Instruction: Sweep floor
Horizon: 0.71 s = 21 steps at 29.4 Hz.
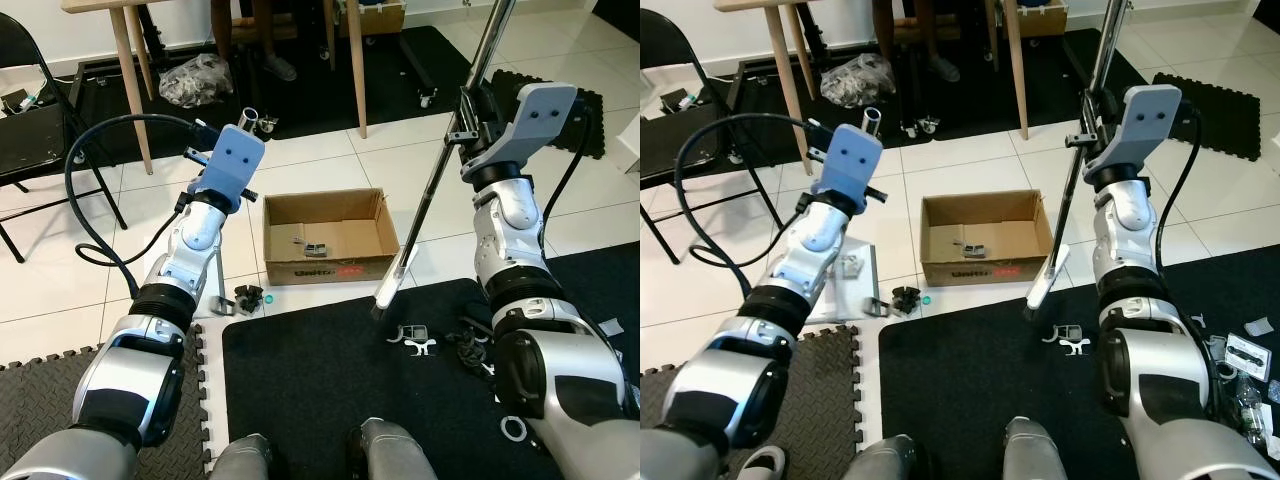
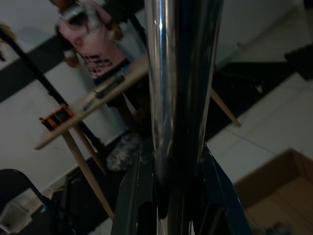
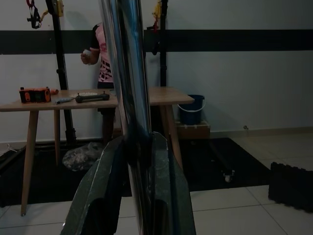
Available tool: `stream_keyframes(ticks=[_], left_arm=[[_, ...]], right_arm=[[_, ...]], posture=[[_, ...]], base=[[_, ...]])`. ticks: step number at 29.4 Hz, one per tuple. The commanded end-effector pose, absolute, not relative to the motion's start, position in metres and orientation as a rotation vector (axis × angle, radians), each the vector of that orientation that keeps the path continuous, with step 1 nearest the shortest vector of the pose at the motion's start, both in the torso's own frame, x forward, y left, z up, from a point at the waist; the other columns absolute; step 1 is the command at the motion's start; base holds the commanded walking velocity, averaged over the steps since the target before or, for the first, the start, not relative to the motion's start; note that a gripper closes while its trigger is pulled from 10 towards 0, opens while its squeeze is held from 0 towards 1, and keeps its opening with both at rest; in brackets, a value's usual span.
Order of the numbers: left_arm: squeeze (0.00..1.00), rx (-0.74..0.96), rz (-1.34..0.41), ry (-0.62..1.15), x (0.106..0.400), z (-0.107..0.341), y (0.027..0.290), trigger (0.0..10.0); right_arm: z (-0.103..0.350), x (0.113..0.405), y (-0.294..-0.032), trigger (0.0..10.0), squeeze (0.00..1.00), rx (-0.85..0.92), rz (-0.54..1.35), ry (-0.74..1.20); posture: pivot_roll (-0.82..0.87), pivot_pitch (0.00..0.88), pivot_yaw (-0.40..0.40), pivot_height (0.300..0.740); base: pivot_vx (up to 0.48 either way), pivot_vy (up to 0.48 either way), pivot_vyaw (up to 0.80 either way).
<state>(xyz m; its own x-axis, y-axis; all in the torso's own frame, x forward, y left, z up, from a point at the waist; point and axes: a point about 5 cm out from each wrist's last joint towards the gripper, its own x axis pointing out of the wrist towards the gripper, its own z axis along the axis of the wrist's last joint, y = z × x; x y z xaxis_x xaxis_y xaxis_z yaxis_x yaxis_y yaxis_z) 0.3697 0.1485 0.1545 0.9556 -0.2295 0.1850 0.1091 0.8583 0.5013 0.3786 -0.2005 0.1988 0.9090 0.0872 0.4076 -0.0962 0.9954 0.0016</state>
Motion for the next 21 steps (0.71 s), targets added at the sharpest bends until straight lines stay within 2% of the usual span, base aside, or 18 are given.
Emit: stream_keyframes(ticks=[1, 15, 21], left_arm=[[0.00, 0.583, -0.192, -0.235, 0.372, 0.158, 0.156, 10.0], [0.00, 0.693, -0.249, -0.023, 0.364, 0.122, 0.180, 10.0], [0.00, 0.687, -0.238, -0.060, 0.363, 0.123, 0.179, 10.0]], right_arm=[[0.201, 0.378, -0.198, 10.0, 0.00, 0.016, 0.105, -0.441], [0.197, 0.377, -0.196, 10.0, 0.00, 0.021, 0.107, -0.432], [0.196, 0.377, -0.197, 10.0, 0.00, 0.023, 0.107, -0.430]], posture=[[-0.03, 0.009, 0.043, 0.740], [-0.02, 0.021, 0.046, 0.740], [-0.02, 0.023, 0.044, 0.740]], base=[[0.000, 0.000, 0.00], [0.000, 0.000, 0.00], [0.000, 0.000, 0.00]])
